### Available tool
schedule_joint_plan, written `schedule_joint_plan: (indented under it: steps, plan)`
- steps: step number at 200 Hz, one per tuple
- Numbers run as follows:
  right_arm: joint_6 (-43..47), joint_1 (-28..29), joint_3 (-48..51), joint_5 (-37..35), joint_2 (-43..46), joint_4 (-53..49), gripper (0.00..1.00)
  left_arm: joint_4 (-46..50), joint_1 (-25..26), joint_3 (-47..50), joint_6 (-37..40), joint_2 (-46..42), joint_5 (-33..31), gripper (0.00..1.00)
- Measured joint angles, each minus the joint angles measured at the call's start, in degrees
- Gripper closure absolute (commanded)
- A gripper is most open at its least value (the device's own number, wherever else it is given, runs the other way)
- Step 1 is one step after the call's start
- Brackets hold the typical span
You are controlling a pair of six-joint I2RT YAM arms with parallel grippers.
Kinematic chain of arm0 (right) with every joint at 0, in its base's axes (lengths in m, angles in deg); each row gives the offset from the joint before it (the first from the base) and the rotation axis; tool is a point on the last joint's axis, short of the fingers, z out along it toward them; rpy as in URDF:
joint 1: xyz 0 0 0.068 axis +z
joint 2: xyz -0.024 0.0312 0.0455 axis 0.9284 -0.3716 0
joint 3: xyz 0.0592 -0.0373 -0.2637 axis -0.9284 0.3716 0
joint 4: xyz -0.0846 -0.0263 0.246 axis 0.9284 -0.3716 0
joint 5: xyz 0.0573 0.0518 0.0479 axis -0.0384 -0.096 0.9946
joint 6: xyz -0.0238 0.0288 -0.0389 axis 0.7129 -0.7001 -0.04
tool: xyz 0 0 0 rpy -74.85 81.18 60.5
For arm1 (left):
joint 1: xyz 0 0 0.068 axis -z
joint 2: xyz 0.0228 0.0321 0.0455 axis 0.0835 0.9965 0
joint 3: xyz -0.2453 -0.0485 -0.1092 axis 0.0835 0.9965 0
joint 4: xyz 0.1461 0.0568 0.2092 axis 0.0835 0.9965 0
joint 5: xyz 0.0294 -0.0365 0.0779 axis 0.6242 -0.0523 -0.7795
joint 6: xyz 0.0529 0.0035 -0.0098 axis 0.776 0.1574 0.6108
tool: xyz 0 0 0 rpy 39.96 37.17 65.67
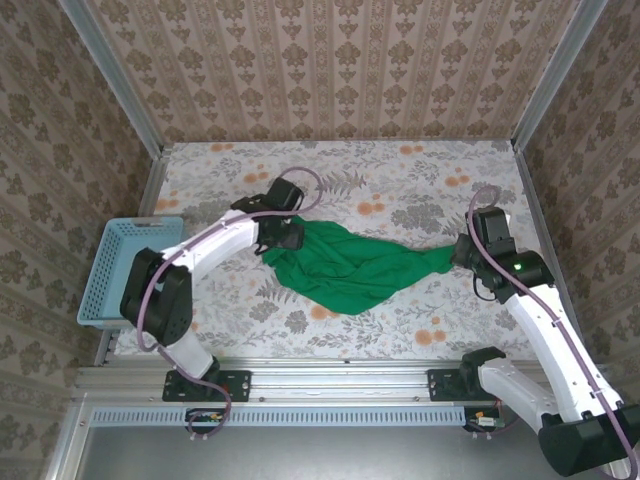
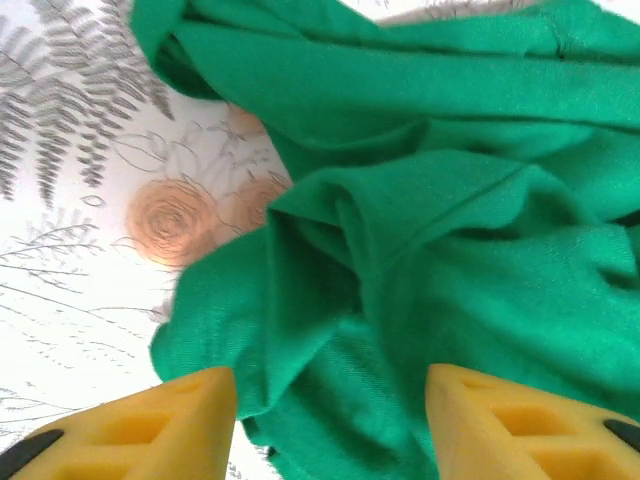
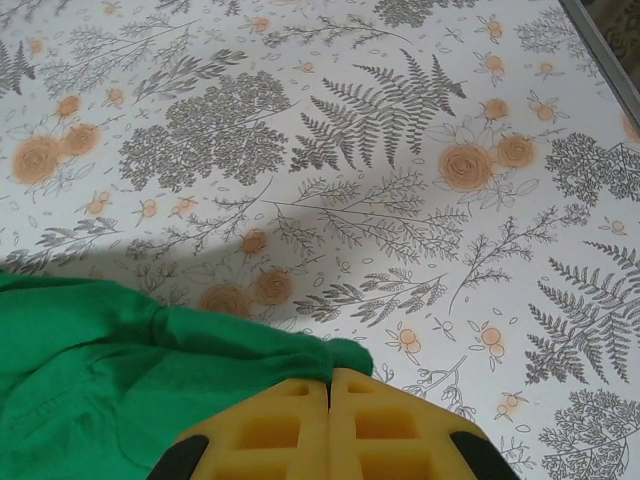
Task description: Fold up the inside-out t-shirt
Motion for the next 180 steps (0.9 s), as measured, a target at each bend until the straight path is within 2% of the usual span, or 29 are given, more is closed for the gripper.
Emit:
schedule_joint_plan:
  steps: [17, 34, 50, 62, 84, 117, 161, 180]
  plan:
    - [0.0, -2.1, 0.5, 1.2, 0.0, 0.9, 1.0, -2.5, -2.2, 4.9, -0.7, -6.6, 0.6, 0.35]
    - [0.0, -3.8, 1.5, 2.4, 0.0, 1.9, 1.0, -5.3, -7.3, 10.6, -1.7, -12.1, 3.3, 0.38]
    - [0.0, -4.7, 2.2, 3.4, -0.3, 2.2, 1.0, -8.1, -12.1, 15.0, -2.4, -13.1, 6.0, 0.38]
    - [0.0, -5.2, 2.6, 4.1, -0.7, 2.8, 1.0, -10.3, -13.8, 18.0, -2.6, -12.6, 8.5, 0.38]
    - [0.0, -5.8, 2.9, 5.0, -1.1, 3.5, 1.0, -12.9, -12.8, 21.2, -2.6, -11.5, 12.6, 0.34]
    - [0.0, -6.3, 3.4, 6.1, -1.1, 4.4, 1.0, -16.0, -8.6, 20.7, -1.5, -10.2, 14.3, 0.31]
    - [0.0, -6.6, 3.6, 6.9, -1.3, 5.0, 1.0, -15.5, -8.8, 14.5, -1.4, 0.5, 12.6, 0.48]
    - [0.0, -6.8, 3.6, 7.2, -1.3, 4.9, 1.0, -15.5, -8.9, 13.3, -1.4, 3.3, 12.5, 0.63]
